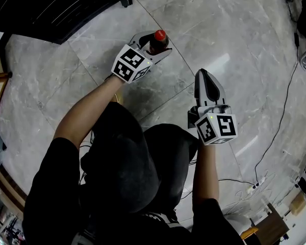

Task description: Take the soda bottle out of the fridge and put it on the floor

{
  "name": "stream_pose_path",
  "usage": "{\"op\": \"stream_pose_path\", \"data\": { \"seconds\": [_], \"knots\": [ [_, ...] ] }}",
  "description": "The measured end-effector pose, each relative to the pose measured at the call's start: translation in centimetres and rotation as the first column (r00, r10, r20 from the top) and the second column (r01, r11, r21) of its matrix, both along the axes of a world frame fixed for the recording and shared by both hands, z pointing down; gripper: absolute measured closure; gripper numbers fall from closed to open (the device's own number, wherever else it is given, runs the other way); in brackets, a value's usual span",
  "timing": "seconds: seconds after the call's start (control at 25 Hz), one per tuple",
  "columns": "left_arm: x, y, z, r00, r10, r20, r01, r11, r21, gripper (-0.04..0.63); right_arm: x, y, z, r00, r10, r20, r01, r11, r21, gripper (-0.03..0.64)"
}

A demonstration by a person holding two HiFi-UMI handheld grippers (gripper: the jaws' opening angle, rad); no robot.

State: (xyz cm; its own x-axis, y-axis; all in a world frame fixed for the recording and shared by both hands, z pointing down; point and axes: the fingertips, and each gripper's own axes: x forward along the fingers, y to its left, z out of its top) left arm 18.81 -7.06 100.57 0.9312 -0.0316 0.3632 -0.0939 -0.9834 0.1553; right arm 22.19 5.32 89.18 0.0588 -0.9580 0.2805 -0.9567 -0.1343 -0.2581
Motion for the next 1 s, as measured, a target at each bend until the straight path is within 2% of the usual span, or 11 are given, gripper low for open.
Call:
{"op": "stream_pose_path", "data": {
  "seconds": [0.32, 0.56, 1.0],
  "knots": [
    [0.7, 0.6, 5.8, 0.999, 0.024, 0.028, -0.024, 1.000, 0.001, 0.288, 0.6, 0.4, 1.5, 0.996, 0.092, 0.019, -0.092, 0.996, 0.011, 0.595],
    [1.2, 1.4, 9.0, 0.997, 0.055, 0.052, -0.056, 0.998, 0.019, 0.288, 0.8, 0.8, 2.3, 0.995, 0.095, 0.036, -0.095, 0.995, 0.002, 0.595],
    [1.6, 2.1, 9.7, 0.998, 0.057, 0.033, -0.060, 0.995, 0.074, 0.287, 1.1, 1.6, 3.0, 0.994, 0.097, 0.053, -0.097, 0.995, -0.004, 0.594]
  ]
}}
